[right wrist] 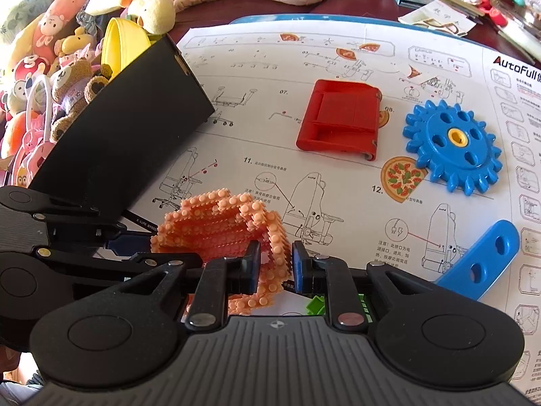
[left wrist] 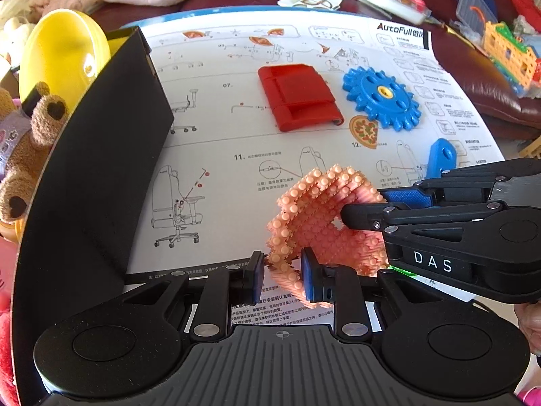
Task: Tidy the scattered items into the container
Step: 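Carry the orange basket into the cardboard box and open both tools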
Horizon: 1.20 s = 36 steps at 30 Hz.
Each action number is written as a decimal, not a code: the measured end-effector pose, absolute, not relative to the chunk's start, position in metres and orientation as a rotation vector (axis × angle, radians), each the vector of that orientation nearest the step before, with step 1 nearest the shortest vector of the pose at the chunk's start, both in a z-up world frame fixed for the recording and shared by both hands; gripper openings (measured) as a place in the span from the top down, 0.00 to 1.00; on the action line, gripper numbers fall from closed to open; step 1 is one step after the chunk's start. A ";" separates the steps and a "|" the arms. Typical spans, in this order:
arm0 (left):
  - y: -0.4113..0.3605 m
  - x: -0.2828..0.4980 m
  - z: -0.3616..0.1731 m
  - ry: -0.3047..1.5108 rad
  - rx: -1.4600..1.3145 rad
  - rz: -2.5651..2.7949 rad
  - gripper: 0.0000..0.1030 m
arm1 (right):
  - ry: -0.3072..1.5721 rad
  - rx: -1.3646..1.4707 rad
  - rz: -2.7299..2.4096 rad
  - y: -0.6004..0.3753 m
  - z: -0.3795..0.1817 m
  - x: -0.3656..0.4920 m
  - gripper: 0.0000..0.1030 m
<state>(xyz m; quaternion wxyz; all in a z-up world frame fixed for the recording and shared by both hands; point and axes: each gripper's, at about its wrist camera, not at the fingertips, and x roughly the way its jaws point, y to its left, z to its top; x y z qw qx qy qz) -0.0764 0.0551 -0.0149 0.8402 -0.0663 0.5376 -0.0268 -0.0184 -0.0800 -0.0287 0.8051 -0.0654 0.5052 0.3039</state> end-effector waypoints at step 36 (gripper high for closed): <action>0.290 -0.202 0.112 0.823 -0.278 0.542 0.49 | 0.743 -0.368 1.122 0.183 0.099 -0.076 0.49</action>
